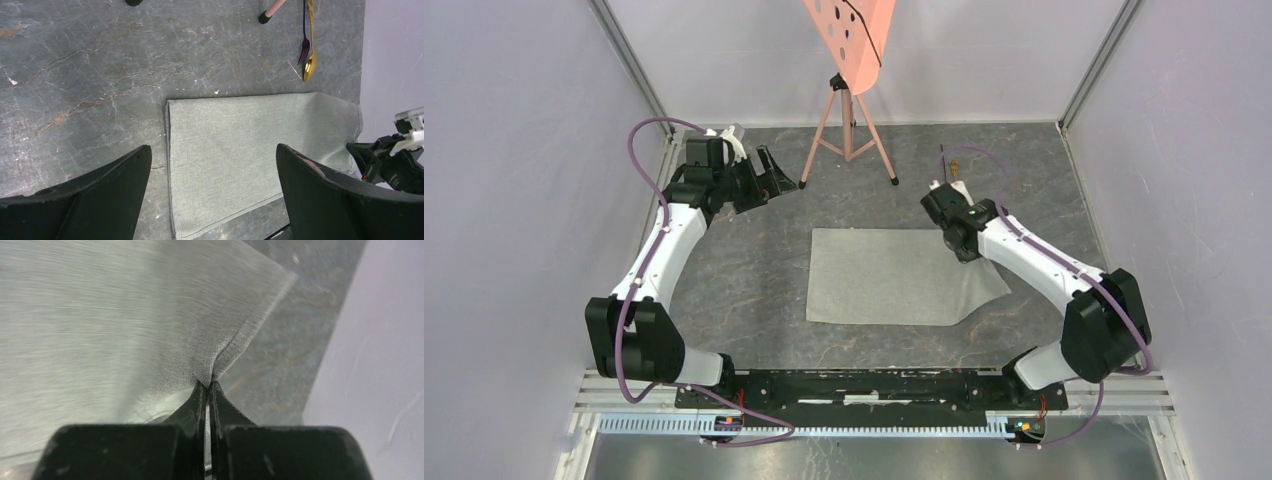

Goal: Fold the napkin into a case and place the utensils inside

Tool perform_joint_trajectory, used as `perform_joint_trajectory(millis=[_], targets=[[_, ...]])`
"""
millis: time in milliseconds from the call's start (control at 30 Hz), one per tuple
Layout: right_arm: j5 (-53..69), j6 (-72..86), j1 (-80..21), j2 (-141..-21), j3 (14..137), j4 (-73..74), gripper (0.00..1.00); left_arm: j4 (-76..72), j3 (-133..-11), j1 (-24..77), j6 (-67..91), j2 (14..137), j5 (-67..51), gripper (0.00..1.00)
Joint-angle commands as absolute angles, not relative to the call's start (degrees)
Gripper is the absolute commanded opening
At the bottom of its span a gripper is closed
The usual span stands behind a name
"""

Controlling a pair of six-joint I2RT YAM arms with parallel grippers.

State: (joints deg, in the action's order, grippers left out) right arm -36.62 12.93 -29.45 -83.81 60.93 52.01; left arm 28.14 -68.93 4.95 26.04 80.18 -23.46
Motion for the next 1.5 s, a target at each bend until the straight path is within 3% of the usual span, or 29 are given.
perform_joint_trajectory(millis=[0,233,500,1467], targets=[[-27.70,13.70,-36.20,-86.13,68.39,52.70,0.00,25.90,-68.82,4.83,24.68,78.42,-25.41,1.00],[-16.43,19.50,-48.02,-98.02,79.31,46.73,0.00,26.36,-68.99,4.83,24.11,78.41,-24.51,1.00],[-6.37,22.58,-52.09,-108.68,88.81,41.27,0.00,27.04,-69.26,4.76,23.31,78.16,-23.04,1.00],[-0.26,25.59,-52.90,-115.40,93.74,39.18,0.00,27.42,-69.60,4.66,23.03,77.93,-22.94,1.00]])
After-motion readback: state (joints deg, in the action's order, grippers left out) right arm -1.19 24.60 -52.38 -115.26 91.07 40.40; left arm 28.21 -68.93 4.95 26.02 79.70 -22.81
